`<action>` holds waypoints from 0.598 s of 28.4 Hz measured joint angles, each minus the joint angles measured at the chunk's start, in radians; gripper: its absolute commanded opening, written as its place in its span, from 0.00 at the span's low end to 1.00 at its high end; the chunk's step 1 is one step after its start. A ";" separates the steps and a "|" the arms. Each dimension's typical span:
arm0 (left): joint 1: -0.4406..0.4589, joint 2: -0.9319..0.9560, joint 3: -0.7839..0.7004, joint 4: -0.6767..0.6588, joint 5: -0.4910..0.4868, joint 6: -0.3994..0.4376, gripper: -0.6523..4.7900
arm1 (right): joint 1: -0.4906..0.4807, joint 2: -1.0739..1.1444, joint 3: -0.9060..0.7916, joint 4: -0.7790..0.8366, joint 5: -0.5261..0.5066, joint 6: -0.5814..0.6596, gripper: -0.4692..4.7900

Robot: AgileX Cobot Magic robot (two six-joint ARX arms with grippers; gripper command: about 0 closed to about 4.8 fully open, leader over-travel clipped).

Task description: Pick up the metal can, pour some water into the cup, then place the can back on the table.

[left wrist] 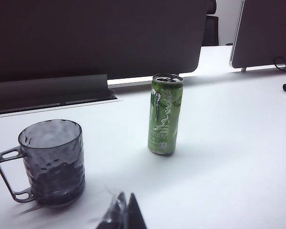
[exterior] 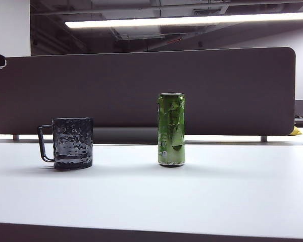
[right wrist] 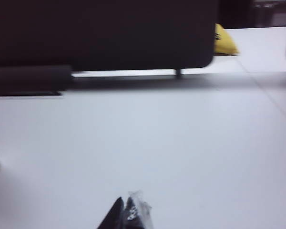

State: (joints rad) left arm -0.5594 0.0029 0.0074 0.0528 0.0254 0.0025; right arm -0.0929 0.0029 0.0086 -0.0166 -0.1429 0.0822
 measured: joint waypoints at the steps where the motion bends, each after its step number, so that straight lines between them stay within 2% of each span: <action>1: 0.000 0.000 0.000 0.000 0.000 0.000 0.11 | 0.000 0.000 0.000 0.021 -0.042 0.025 0.11; 4: 0.000 0.000 0.000 0.000 0.000 0.000 0.11 | 0.001 0.000 0.000 0.097 -0.138 0.075 0.11; 8: 0.000 0.000 0.000 0.000 0.000 0.000 0.11 | 0.005 0.000 0.000 0.223 -0.209 0.150 0.11; 12: 0.000 0.000 0.000 0.000 0.000 0.000 0.11 | 0.045 0.011 0.039 0.300 -0.180 0.282 0.11; 16: 0.000 0.000 0.000 0.000 0.000 0.000 0.11 | 0.114 0.113 0.156 0.342 -0.166 0.306 0.12; 17: 0.000 0.000 0.000 0.000 0.000 0.000 0.11 | 0.131 0.154 0.183 0.366 -0.161 0.301 0.17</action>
State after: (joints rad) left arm -0.5594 0.0029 0.0074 0.0525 0.0254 0.0025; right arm 0.0383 0.1566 0.1917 0.3492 -0.3038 0.3836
